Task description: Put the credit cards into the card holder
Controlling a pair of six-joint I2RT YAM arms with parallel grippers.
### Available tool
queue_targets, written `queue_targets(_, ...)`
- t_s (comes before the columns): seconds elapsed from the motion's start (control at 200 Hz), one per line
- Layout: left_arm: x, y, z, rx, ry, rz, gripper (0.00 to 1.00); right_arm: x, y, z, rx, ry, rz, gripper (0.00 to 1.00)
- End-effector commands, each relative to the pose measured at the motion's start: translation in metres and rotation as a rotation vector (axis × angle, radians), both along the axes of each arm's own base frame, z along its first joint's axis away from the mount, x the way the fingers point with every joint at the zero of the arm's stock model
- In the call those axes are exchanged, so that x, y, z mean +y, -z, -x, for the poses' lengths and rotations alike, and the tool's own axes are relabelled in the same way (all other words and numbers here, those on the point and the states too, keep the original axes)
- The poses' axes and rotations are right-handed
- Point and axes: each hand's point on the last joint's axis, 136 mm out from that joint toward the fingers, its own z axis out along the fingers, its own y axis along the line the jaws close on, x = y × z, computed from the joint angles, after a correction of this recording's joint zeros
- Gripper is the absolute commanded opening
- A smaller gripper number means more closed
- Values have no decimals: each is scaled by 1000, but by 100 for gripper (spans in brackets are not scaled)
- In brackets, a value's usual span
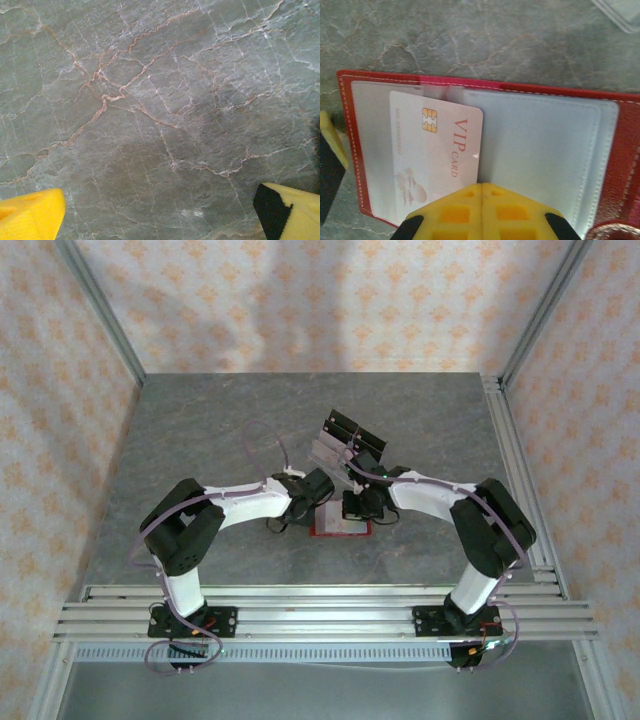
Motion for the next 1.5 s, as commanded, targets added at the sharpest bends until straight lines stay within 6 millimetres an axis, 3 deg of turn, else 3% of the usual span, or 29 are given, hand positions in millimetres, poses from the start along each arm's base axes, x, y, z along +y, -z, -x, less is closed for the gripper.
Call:
queue_targets(0.0,0,8,-1,9,-6,-3,100,13,-3,-4,-7,-20,-11,5)
queue_targets(0.25,-1,9,0,9,-6,2,100,29,0,-7,3,-25,-47,5)
queue_targets(0.545,-1,8,1,7,-4,2,100,48,-10,-16,-12,-41,-82,5)
queue_targets(0.801,11,-7,-1,-28,-29,-2,100,29,-25,-16,-79,-29,-24,6)
queue_targets(0.961,23,-14,-2,-40,-57,4,100,25,-17,-10,-62,-28,-13,5)
queue_targets(1.496,19,5,1,1,-51,22,100,20,7,-1,-13,-35,10,5)
